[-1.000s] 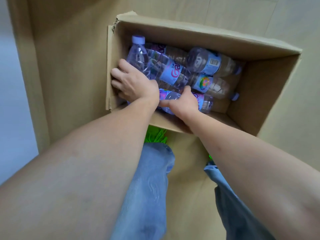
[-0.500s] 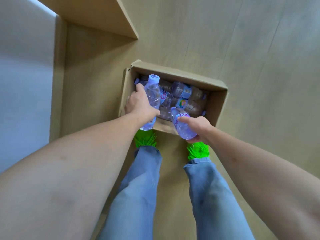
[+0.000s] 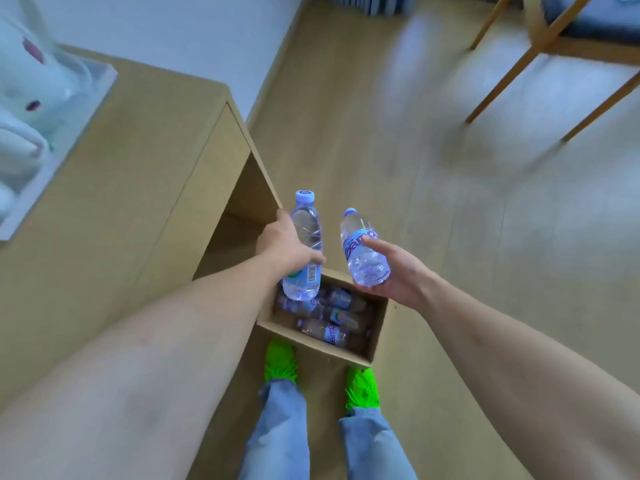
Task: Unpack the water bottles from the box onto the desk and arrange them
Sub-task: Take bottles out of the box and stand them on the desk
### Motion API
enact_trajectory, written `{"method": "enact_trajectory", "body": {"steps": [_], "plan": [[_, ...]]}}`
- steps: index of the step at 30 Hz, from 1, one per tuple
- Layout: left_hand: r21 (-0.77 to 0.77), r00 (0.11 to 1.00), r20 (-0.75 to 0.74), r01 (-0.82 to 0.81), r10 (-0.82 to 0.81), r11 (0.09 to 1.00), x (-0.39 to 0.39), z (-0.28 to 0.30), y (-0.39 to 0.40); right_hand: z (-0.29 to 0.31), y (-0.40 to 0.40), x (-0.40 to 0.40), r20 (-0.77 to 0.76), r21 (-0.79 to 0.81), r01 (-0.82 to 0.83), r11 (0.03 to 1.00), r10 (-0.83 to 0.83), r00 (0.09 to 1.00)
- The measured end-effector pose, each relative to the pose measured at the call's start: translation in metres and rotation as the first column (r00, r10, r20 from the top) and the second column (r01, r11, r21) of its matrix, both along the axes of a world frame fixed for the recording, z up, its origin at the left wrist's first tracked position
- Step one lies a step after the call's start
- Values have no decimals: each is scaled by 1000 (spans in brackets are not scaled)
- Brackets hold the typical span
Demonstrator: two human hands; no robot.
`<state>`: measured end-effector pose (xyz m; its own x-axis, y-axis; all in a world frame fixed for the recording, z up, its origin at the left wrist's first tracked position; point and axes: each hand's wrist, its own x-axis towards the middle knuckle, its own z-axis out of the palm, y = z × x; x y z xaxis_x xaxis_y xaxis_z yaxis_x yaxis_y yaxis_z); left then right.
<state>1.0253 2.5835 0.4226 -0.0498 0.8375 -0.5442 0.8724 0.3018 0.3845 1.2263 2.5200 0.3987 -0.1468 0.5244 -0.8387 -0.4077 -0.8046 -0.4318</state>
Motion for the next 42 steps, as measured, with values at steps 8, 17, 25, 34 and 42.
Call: {"method": "enact_trajectory", "body": {"steps": [8, 17, 25, 34, 42], "plan": [[294, 990, 73, -134, 117, 946, 6, 191, 13, 177, 35, 18, 13, 343, -137, 929, 141, 990], [531, 966, 142, -258, 216, 807, -51, 336, -18, 324, 42, -40, 103, 638, -229, 736, 213, 972], [673, 920, 163, -368, 357, 641, -163, 392, -78, 379, 18, -159, 115, 730, -273, 627, 281, 953], [748, 810, 154, -470, 567, 469, -329, 407, -195, 385, -48, -340, 218, 750, -418, 512, 405, 888], [726, 679, 147, -568, 719, 389, -462, 382, -298, 357, -109, -480, 266, 721, -514, 465, 500, 824]]}}
